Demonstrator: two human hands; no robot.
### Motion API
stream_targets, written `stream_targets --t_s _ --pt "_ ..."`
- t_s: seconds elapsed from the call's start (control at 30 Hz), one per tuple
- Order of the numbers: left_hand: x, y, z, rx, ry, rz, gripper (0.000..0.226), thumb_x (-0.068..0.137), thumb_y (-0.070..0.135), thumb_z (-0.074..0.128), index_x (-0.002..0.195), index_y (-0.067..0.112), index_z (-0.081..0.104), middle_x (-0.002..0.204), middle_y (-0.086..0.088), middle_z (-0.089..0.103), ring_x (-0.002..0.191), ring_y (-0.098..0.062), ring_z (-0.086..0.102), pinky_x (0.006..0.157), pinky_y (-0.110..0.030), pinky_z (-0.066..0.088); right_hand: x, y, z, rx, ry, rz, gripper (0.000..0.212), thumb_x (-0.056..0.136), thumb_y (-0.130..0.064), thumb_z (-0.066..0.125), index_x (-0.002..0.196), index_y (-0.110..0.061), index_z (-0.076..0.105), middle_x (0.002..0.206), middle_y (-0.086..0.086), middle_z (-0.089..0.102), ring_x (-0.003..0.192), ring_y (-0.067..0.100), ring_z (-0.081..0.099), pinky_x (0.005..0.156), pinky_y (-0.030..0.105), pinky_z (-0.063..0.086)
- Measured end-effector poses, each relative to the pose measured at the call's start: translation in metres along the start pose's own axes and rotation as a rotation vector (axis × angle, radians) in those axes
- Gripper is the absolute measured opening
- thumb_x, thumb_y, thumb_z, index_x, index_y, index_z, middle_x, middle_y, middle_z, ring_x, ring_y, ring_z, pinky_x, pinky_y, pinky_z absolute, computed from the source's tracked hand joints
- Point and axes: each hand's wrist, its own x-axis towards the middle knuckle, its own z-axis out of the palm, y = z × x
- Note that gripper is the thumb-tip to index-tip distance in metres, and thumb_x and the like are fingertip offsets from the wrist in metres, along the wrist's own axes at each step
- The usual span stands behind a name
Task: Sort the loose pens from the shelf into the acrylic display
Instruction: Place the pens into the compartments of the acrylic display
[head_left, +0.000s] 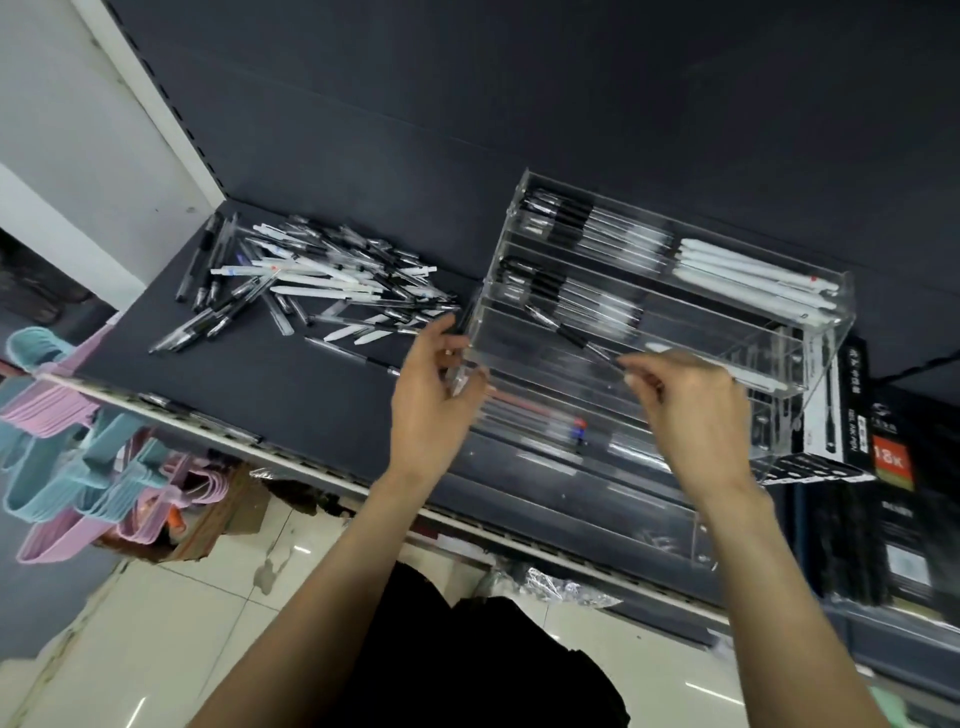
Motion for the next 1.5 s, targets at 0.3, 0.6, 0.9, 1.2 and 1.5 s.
stream_targets --t_s 0.3,0.6,0.9,1.2,1.5 --pt "0.006 -0.035 -0.007 0.189 -0.066 0.088 0.048 0.091 0.006 0.059 0.133 0.029 0.052 0.113 0.002 0.061 0.096 -0.005 0.06 0.09 -0.024 0.051 0.031 -0.005 0.022 -0.017 -0.456 -0.006 0.027 0.095 -0.011 0.054 0.111 -0.025 0.07 0.117 0.002 0.067 0.1 0.023 0.064 0.092 0.035 0.049" --pt "0.009 -0.035 -0.021 0.118 -0.119 0.092 0.039 0.092 0.005 0.055 0.126 0.024 0.058 0.117 0.003 0.061 0.094 0.002 0.06 0.086 -0.011 0.047 0.022 -0.021 0.025 -0.026 -0.46 0.038 0.031 0.099 -0.014 0.043 0.123 -0.02 0.062 0.122 0.005 0.063 0.107 0.023 0.06 0.093 0.039 0.048" --pt "0.016 -0.07 -0.155 0.556 0.301 0.557 0.02 0.09 0.016 0.052 0.098 0.01 0.069 0.088 0.001 0.07 0.087 -0.017 0.055 0.081 -0.027 0.036 -0.012 -0.162 0.072 0.325 -0.113 -0.242 0.025 0.092 -0.018 0.055 0.115 -0.019 0.065 0.101 -0.003 0.067 0.091 0.013 0.062 0.078 0.027 0.051" --pt "0.12 -0.128 -0.27 0.797 0.003 -0.028 0.048 0.084 0.034 0.07 0.124 0.012 0.054 0.122 -0.011 0.055 0.115 -0.034 0.048 0.092 -0.045 0.043 0.028 -0.216 0.185 -0.126 -0.445 0.029 0.05 0.091 -0.014 0.053 0.139 -0.021 0.041 0.134 0.005 0.043 0.12 0.029 0.041 0.099 0.042 0.04" --pt "0.153 -0.13 -0.25 0.986 -0.238 0.019 0.044 0.091 0.033 0.061 0.125 0.008 0.049 0.121 -0.014 0.056 0.111 -0.034 0.054 0.086 -0.044 0.045 0.044 -0.24 0.201 -0.153 -0.385 0.037 0.021 0.092 -0.013 0.054 0.112 -0.015 0.059 0.112 0.006 0.059 0.108 0.029 0.052 0.088 0.039 0.045"
